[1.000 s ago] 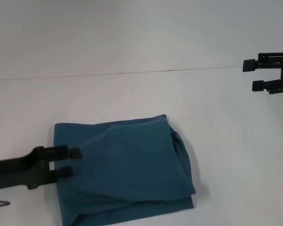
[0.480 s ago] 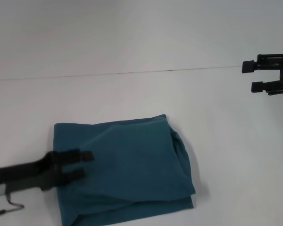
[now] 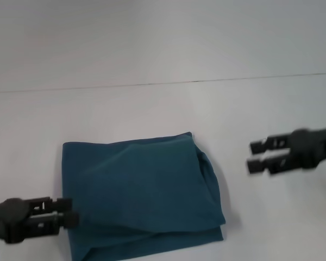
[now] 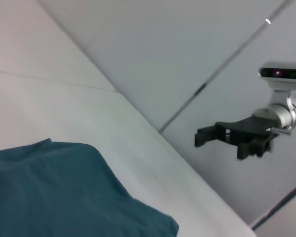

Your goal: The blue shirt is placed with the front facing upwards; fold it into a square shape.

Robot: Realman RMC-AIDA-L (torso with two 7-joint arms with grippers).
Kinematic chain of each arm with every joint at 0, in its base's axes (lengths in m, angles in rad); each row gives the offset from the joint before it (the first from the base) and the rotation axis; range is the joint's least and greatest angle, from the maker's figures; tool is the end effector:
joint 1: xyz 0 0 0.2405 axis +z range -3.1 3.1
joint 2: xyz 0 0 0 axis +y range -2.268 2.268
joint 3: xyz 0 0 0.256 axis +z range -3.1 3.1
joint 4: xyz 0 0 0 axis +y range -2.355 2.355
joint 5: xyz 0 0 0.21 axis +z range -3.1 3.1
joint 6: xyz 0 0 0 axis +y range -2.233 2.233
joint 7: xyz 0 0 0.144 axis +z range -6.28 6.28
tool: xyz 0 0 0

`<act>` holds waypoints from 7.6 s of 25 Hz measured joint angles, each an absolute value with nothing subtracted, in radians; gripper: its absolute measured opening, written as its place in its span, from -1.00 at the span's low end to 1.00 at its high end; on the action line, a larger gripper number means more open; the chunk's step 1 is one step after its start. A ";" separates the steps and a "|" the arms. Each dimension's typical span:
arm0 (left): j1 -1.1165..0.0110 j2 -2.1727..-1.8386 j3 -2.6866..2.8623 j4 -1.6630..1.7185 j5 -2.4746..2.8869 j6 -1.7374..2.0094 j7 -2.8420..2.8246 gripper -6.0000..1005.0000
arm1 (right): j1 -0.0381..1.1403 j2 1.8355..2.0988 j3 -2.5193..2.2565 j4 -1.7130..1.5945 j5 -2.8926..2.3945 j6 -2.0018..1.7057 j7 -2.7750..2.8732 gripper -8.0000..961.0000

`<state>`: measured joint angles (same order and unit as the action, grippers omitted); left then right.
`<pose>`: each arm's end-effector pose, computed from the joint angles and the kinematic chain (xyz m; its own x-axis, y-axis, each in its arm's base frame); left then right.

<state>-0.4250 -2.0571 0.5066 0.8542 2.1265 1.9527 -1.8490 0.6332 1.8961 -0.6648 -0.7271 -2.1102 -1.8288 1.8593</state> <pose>-0.2797 0.2736 0.0547 0.5461 0.6924 0.4716 0.7062 -0.6833 0.1855 0.2461 0.3445 0.0783 0.7131 -0.6070 -0.3508 -0.6218 -0.7787 0.0837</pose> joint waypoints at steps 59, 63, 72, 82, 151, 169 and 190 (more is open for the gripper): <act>-0.471 -2.061 0.369 0.721 2.082 1.774 -2.443 0.38 | 0.761 1.892 -0.660 -0.687 -2.103 -1.679 2.541 0.84; -0.469 -2.061 0.368 0.722 2.085 1.773 -2.444 0.38 | 0.761 1.891 -0.662 -0.687 -2.105 -1.678 2.541 0.84; -0.469 -2.056 0.381 0.728 2.117 1.778 -2.454 0.38 | 0.761 1.888 -0.664 -0.687 -2.109 -1.683 2.543 0.84; -0.479 -2.068 0.574 0.735 2.166 1.841 -2.424 0.38 | 0.757 1.868 -0.668 -0.686 -2.112 -1.685 2.552 0.84; -0.470 -2.084 0.595 0.807 2.149 1.898 -2.032 0.38 | 0.725 1.901 -0.730 -0.695 -2.114 -1.889 2.075 0.84; -0.478 -2.088 0.632 0.795 2.178 1.861 -1.962 0.38 | 0.719 2.021 -0.842 -0.690 -2.244 -1.803 1.939 0.84; -0.485 -2.088 0.628 0.760 2.178 1.778 -2.052 0.38 | 0.714 2.023 -0.827 -0.689 -2.234 -1.792 1.947 0.84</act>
<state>-0.4848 -2.0881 0.6282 0.7603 2.1776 1.7778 -2.0522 0.7145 2.0234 -0.8268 -0.6887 -2.2339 -1.7916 1.9466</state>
